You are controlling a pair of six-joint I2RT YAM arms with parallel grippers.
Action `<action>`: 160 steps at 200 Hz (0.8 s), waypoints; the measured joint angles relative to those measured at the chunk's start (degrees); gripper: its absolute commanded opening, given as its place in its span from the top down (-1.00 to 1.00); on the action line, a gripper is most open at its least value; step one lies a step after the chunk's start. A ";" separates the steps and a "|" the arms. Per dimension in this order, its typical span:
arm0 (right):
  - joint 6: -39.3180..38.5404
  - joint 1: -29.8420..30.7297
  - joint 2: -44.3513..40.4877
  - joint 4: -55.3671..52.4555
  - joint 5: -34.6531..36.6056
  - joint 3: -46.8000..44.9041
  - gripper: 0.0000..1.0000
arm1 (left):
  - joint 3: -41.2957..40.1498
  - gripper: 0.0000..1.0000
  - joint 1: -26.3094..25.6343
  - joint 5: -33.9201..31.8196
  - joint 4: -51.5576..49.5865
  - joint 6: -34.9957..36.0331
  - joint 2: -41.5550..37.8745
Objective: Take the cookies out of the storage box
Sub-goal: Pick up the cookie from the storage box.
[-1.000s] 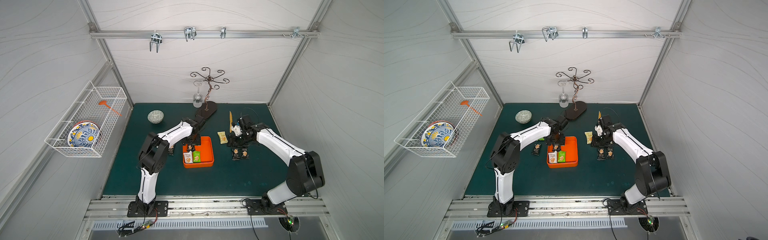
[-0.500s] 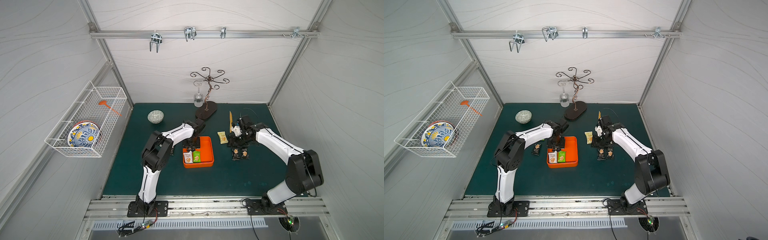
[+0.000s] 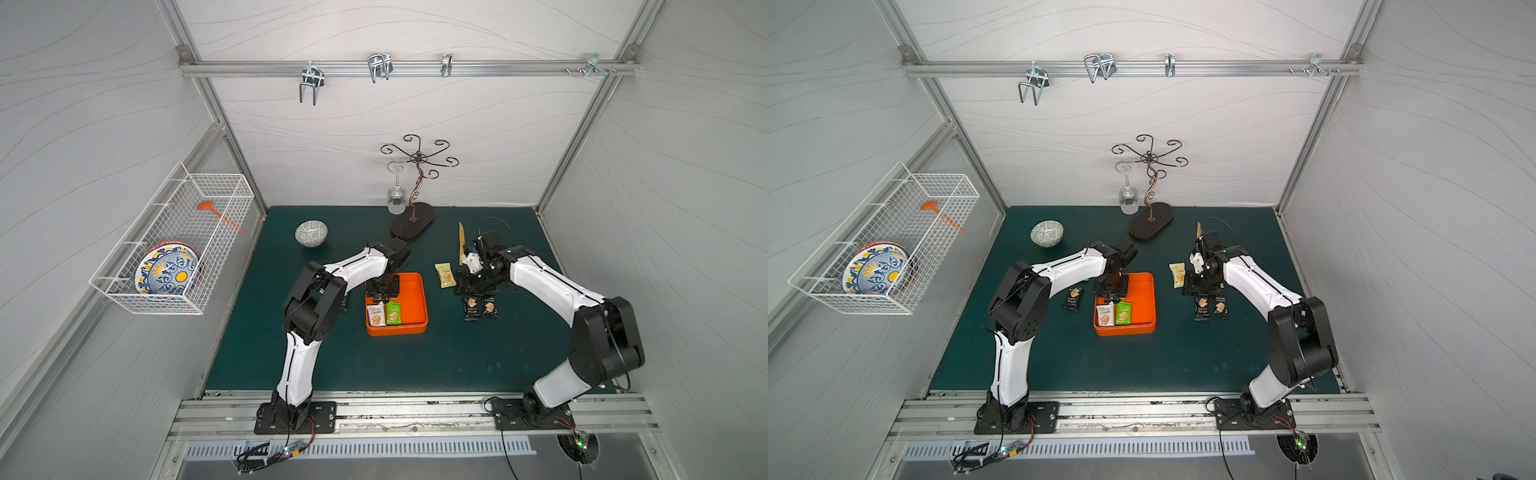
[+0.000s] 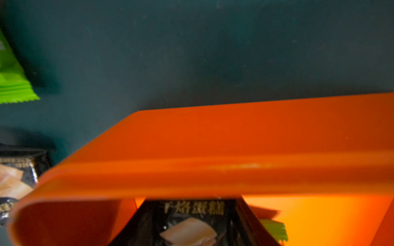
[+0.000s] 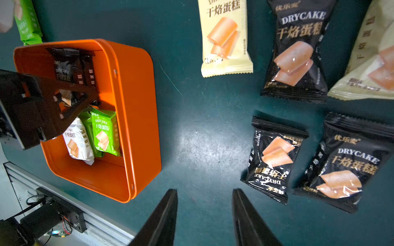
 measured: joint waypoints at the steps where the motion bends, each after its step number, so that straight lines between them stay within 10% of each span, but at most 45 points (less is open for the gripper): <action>1: 0.00 0.00 0.00 -0.02 0.00 -0.02 0.07 | 0.00 0.09 0.00 -0.02 0.00 0.00 0.00; 160: 0.00 0.00 0.00 0.00 -0.02 0.00 0.07 | 2.36 0.08 0.04 0.07 -2.51 -0.09 -0.68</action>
